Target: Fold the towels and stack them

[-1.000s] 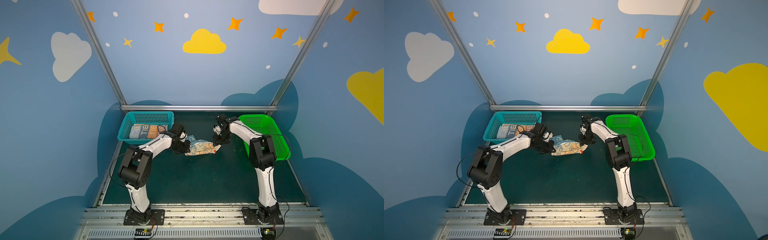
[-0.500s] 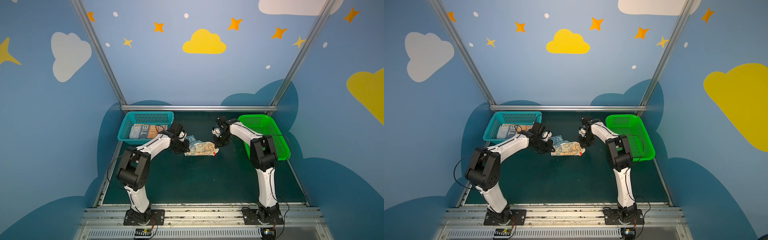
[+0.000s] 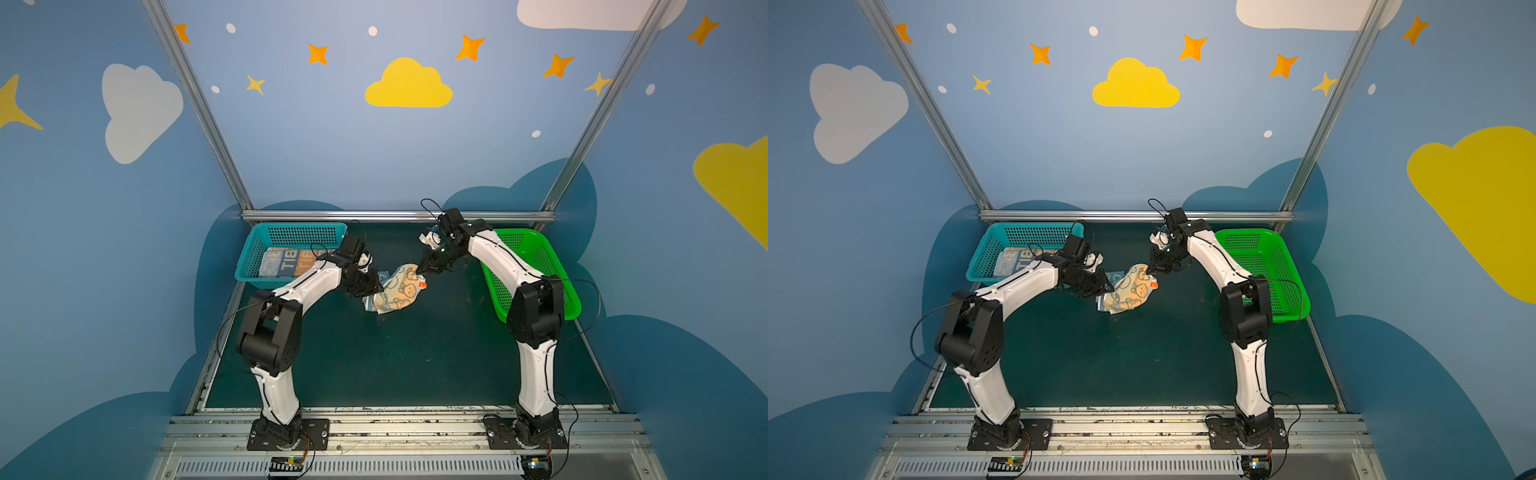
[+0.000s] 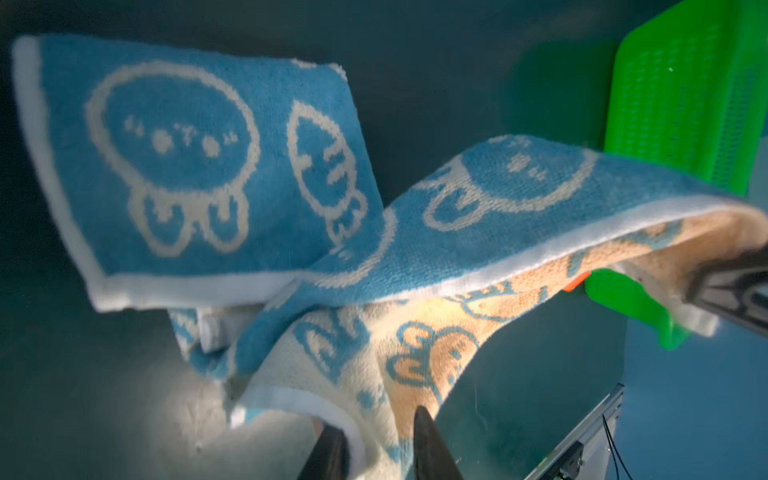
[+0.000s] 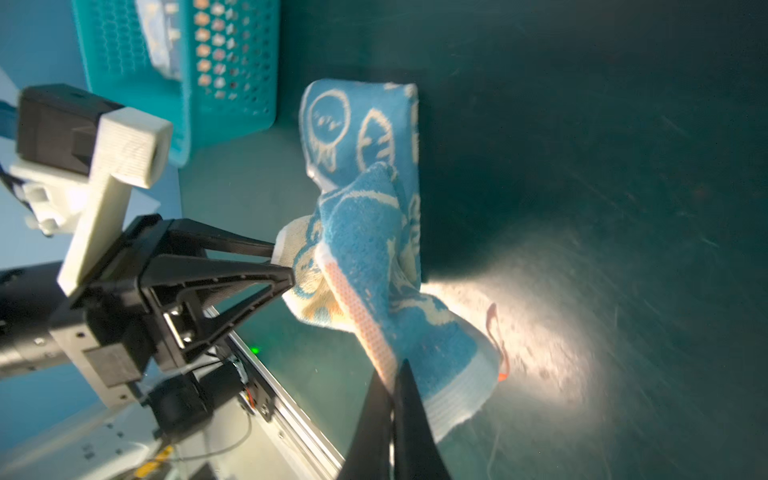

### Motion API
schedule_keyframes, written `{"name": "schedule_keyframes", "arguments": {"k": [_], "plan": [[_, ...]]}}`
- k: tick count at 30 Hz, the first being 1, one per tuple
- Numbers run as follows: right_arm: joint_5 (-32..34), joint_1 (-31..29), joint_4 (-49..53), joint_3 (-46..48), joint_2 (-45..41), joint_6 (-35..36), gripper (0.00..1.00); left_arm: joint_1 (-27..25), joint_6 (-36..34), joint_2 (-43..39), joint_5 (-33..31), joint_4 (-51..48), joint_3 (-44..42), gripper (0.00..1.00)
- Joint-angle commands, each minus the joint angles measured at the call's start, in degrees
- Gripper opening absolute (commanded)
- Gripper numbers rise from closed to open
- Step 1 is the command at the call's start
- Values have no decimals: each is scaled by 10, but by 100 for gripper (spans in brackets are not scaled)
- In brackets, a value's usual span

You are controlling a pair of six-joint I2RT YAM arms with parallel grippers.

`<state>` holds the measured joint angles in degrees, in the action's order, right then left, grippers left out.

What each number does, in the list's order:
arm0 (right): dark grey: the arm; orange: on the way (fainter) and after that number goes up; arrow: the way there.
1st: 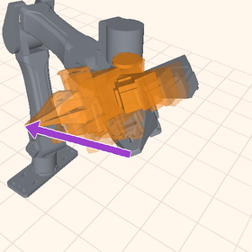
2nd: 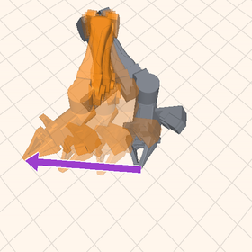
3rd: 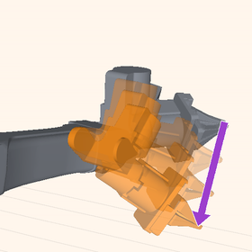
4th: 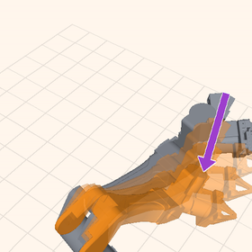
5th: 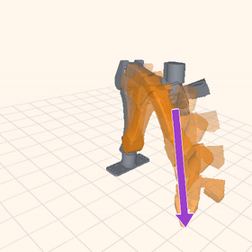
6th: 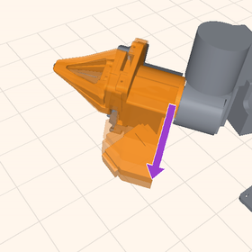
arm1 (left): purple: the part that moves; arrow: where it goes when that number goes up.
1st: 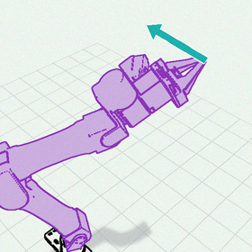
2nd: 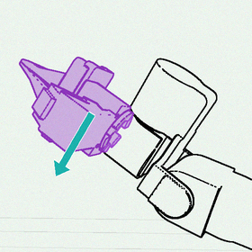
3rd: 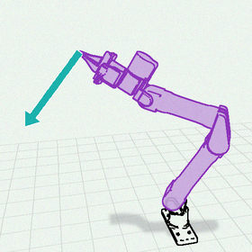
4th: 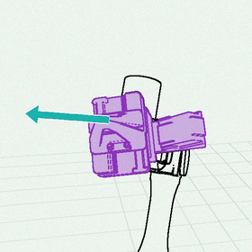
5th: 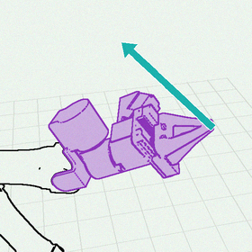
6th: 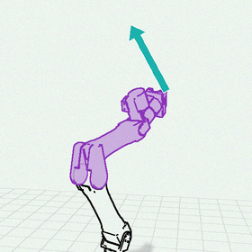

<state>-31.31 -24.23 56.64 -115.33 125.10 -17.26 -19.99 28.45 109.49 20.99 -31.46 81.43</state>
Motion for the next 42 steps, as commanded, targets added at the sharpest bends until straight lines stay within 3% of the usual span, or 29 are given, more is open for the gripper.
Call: {"name": "schedule_keyframes", "arguments": {"k": [1,7,15,18,23,32,35,42], "plan": [[-27,23,43,-52,60,-54,0,5,-16,62,-4,-15,62,27],[-16,62,51,-80,131,-86,0,9,-37,156,-32,-44,158,12],[38,88,54,-40,137,-80,0,10,-78,235,-127,-103,261,10],[49,92,38,6,115,-81,0,9,-87,237,-140,-109,281,17],[44,92,11,62,77,-79,0,-14,-89,185,-147,-88,245,49],[58,92,7,117,-11,-76,39,-50,-61,29,-199,-59,88,97],[66,93,6,149,-40,-72,48,-50,-45,-33,-203,-44,26,100],[109,85,-16,239,-98,-58,60,-70,-33,-144,-207,-21,-103,100]]}}
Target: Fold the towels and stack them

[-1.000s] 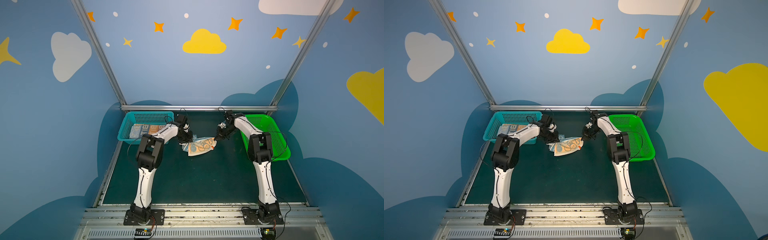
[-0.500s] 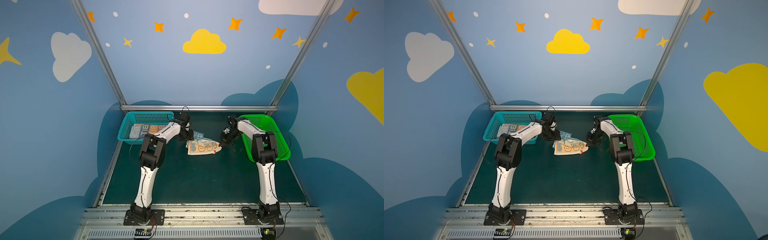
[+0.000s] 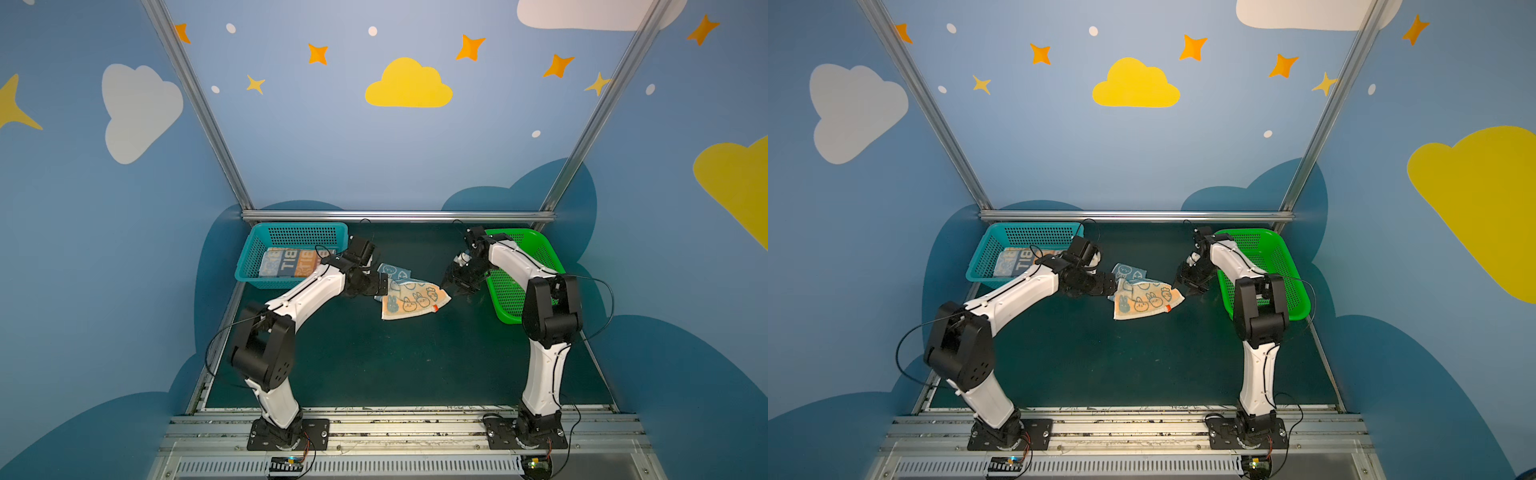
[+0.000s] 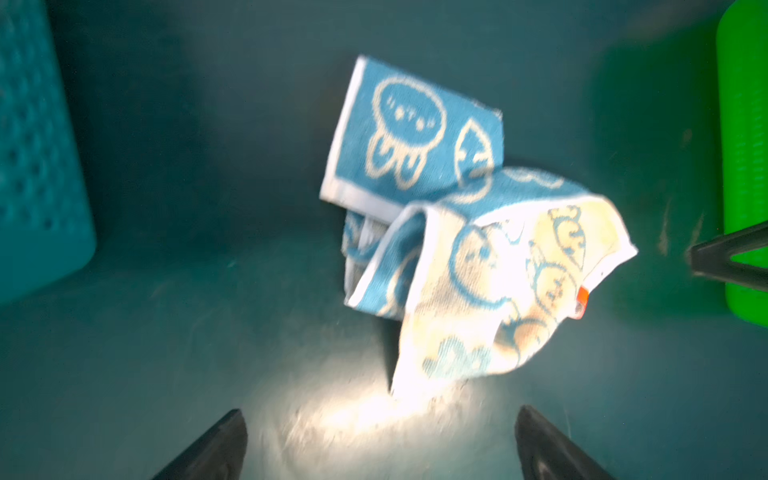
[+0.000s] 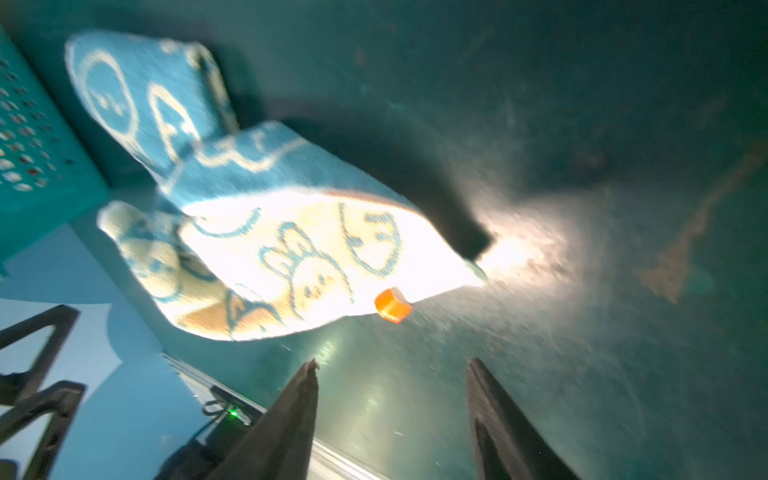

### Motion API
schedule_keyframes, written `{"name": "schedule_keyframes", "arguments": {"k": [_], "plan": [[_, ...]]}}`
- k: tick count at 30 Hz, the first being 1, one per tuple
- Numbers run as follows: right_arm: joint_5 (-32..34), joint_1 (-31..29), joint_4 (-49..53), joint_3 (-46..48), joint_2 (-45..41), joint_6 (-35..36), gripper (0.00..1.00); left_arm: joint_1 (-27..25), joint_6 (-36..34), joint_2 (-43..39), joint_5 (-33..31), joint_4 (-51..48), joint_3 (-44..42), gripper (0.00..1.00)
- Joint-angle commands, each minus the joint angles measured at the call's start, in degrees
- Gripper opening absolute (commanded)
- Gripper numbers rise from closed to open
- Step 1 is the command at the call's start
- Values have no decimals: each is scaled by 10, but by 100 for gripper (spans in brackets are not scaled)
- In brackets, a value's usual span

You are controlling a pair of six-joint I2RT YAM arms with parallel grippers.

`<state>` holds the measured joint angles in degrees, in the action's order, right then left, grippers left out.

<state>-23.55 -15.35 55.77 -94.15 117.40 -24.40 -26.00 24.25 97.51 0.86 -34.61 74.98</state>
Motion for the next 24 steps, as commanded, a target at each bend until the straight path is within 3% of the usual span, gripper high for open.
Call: {"name": "schedule_keyframes", "arguments": {"k": [1,6,14,24], "plan": [[43,-8,-12,40,-29,17,61,-14,10,-39,8,37,-65,100],[79,-15,-11,68,-39,31,66,-33,12,-30,55,84,-118,96],[66,-15,-27,99,-59,30,73,-42,-3,72,81,105,-86,77],[49,-8,-32,96,-70,36,76,-44,-1,127,84,127,-83,55]]}}
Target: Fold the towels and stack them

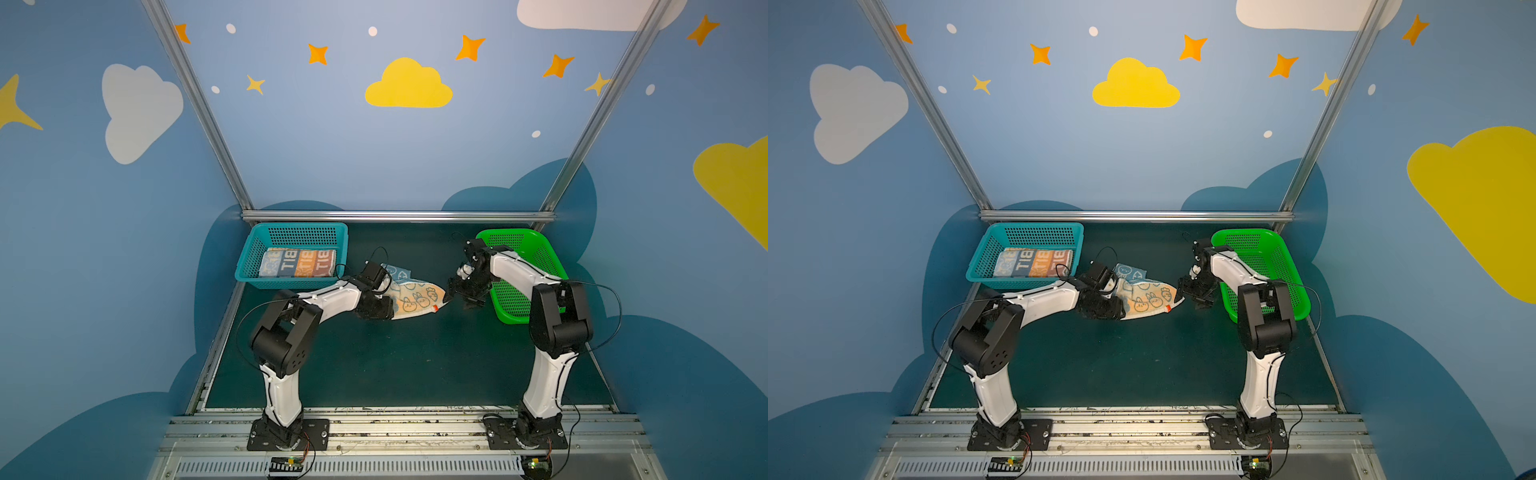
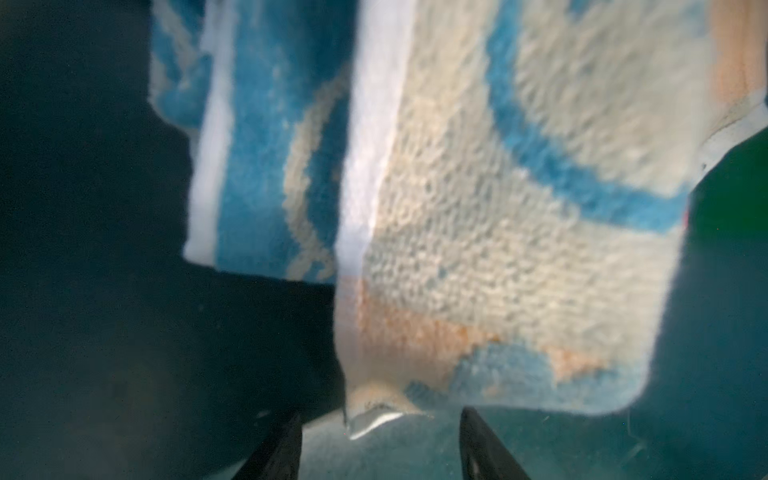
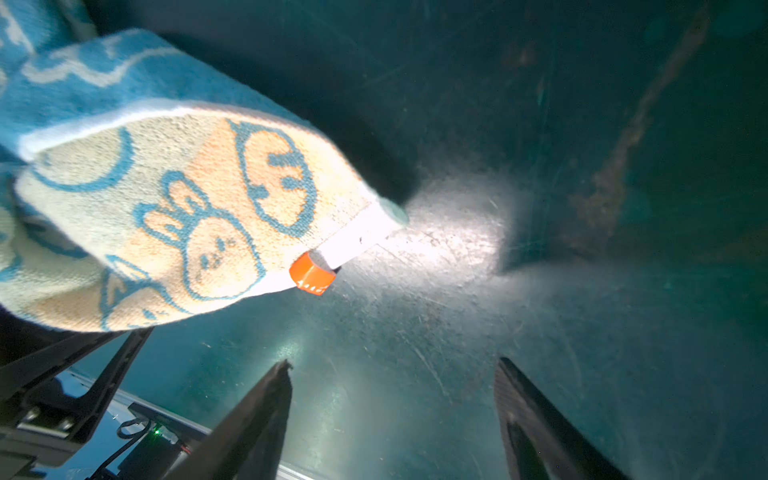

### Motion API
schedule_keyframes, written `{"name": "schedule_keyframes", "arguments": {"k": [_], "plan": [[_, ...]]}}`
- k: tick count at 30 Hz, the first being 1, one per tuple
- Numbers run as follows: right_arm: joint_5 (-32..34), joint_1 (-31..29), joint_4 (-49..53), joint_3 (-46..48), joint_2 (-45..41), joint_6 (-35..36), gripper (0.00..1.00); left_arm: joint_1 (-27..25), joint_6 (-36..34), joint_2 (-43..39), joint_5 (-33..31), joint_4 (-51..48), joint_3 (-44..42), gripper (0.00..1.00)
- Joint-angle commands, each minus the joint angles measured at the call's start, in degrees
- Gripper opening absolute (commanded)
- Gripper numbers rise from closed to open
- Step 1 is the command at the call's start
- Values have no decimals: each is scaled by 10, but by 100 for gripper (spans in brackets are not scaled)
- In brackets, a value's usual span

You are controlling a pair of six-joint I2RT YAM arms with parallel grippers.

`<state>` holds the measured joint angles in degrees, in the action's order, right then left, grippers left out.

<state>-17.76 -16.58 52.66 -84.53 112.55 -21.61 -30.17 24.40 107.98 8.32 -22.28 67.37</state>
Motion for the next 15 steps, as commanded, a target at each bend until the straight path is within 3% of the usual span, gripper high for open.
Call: {"name": "schedule_keyframes", "arguments": {"k": [1,11,15], "plan": [[-9,4,-1,0,-20,8,76,-2,1,25,11,8,-9,52],[-17,8,-5,4,-8,3,76,-17,17,37,11,41,-34,31],[-17,9,-6,6,-8,1,77,-22,18,34,7,46,-42,14]]}}
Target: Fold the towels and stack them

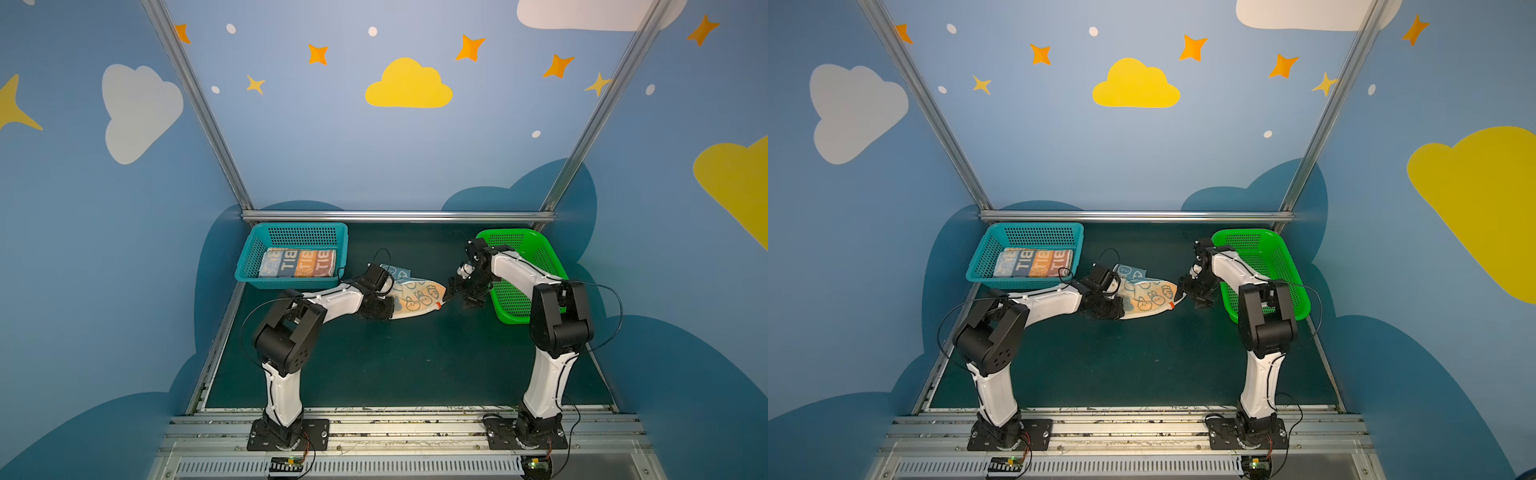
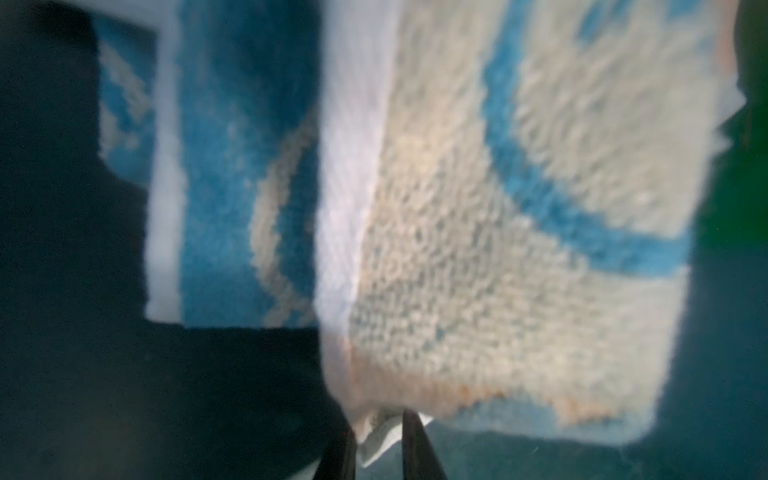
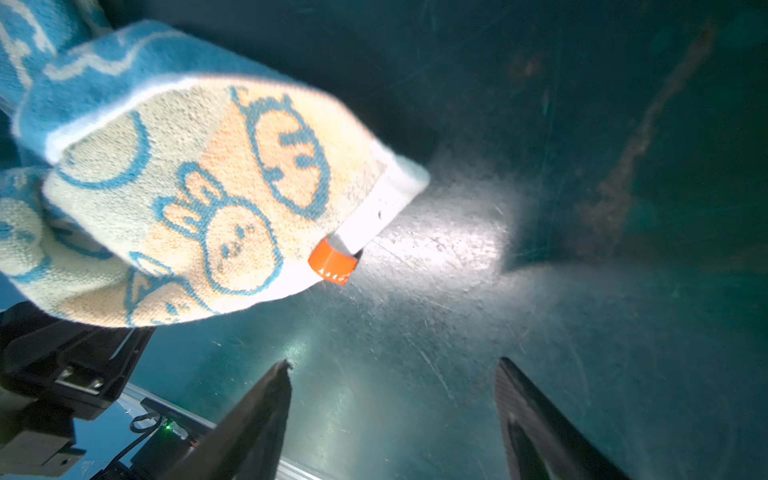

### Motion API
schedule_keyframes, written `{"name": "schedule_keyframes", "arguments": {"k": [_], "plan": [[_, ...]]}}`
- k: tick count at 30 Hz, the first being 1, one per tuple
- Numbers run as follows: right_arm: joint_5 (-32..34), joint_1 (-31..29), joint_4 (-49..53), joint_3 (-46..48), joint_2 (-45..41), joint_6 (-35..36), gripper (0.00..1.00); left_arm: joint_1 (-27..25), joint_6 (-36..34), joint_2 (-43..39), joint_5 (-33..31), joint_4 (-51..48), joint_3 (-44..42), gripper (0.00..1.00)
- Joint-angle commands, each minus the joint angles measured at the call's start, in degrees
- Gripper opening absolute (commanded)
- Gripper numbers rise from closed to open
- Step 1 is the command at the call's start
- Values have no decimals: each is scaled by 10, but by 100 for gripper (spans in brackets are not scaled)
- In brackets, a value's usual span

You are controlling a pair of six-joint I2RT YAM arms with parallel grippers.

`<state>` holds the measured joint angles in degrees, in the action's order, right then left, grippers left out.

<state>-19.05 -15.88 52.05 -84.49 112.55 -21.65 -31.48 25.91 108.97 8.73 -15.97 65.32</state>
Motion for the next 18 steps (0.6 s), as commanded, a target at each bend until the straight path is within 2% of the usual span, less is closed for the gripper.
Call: {"name": "schedule_keyframes", "arguments": {"k": [1,5,11,18], "plan": [[-4,2,-1,6,-9,3,77,-9,3,21,3,-16,-25,12],[-17,7,-7,7,-10,1,82,-9,1,7,-3,-20,-31,3],[-43,22,-18,1,-6,-4,86,-1,-4,-26,-3,-38,-40,3],[-79,36,-52,-6,42,-15,86,14,9,-83,8,-33,-66,3]]}}
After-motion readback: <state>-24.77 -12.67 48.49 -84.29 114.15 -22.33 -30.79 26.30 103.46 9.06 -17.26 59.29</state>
